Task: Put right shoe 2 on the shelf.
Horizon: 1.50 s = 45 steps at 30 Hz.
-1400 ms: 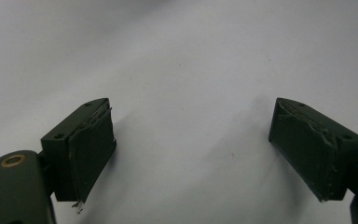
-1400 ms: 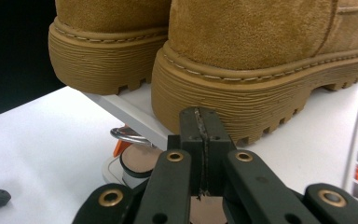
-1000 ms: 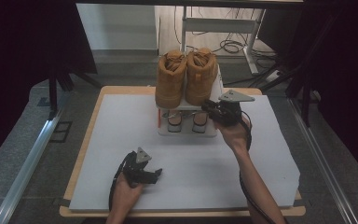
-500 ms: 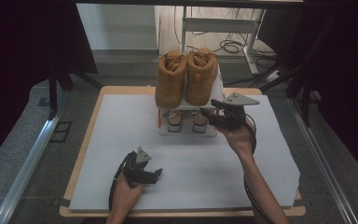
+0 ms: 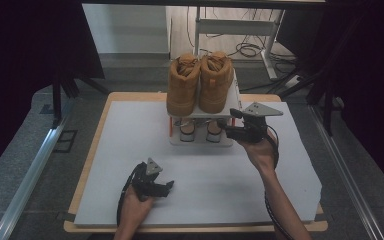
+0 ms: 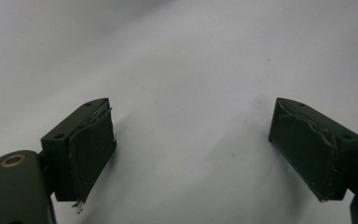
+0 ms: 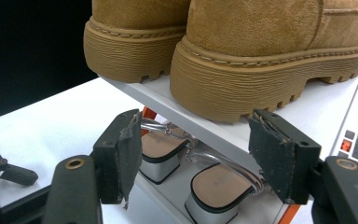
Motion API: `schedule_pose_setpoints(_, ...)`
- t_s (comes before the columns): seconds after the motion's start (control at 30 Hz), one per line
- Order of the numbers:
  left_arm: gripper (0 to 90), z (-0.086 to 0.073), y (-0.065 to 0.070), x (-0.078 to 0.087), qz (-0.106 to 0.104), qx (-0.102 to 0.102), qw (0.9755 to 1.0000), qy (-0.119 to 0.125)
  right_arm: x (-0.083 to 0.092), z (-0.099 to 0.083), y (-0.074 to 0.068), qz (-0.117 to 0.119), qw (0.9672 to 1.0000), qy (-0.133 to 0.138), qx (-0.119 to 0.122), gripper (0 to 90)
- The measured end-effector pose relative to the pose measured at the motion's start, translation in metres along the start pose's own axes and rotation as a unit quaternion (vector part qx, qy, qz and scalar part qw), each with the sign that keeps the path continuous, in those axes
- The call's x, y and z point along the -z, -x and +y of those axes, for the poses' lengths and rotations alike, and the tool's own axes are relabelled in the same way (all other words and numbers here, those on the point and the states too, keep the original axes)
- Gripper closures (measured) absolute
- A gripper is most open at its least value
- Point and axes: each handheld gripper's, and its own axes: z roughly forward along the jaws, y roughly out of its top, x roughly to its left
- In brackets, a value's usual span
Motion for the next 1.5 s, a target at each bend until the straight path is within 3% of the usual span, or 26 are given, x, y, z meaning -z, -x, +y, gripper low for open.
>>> schedule_pose_setpoints(0.47,13.7,0.0,0.0,0.0,0.0,-0.001,1.0,0.0,0.017,-0.009,0.003,-0.005,1.0,-0.002,-0.002,32.8)
schedule_pose_setpoints(0.93,13.7,0.0,0.0,0.0,0.0,-0.001,1.0,0.0,0.037,-0.02,0.012,-0.014,0.9998,-0.001,-0.017,23.2)
schedule_pose_setpoints(1.5,13.7,0.0,0.0,0.0,0.0,-0.001,1.0,0.0,0.054,-0.038,0.018,-0.018,0.9993,-0.021,-0.026,13.8)
